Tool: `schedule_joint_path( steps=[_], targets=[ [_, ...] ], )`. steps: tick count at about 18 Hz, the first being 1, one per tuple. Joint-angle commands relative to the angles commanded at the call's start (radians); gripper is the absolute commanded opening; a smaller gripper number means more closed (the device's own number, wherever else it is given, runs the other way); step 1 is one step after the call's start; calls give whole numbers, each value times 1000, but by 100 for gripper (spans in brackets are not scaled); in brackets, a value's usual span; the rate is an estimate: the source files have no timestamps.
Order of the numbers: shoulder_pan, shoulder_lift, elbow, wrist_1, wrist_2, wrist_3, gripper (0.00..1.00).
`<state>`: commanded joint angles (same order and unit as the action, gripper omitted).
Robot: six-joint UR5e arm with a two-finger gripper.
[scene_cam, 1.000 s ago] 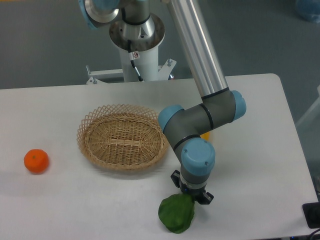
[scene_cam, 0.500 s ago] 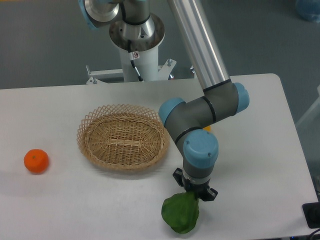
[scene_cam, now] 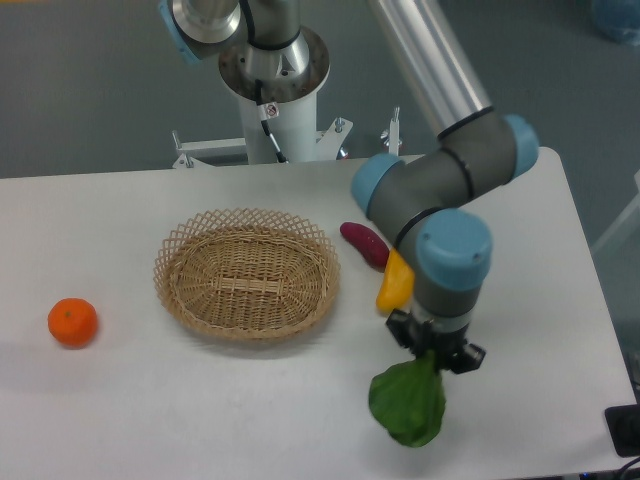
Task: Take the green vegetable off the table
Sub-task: 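Lift the grasped bok choy up off the table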
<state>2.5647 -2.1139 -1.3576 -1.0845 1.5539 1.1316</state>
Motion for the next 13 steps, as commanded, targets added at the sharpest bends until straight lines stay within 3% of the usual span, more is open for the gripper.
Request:
schedule_joint_path(
  steps=[7, 13],
  targets=[
    [38, 9, 80, -116, -11, 126, 8],
    [63, 9, 86, -126, -11, 138, 7]
  ],
)
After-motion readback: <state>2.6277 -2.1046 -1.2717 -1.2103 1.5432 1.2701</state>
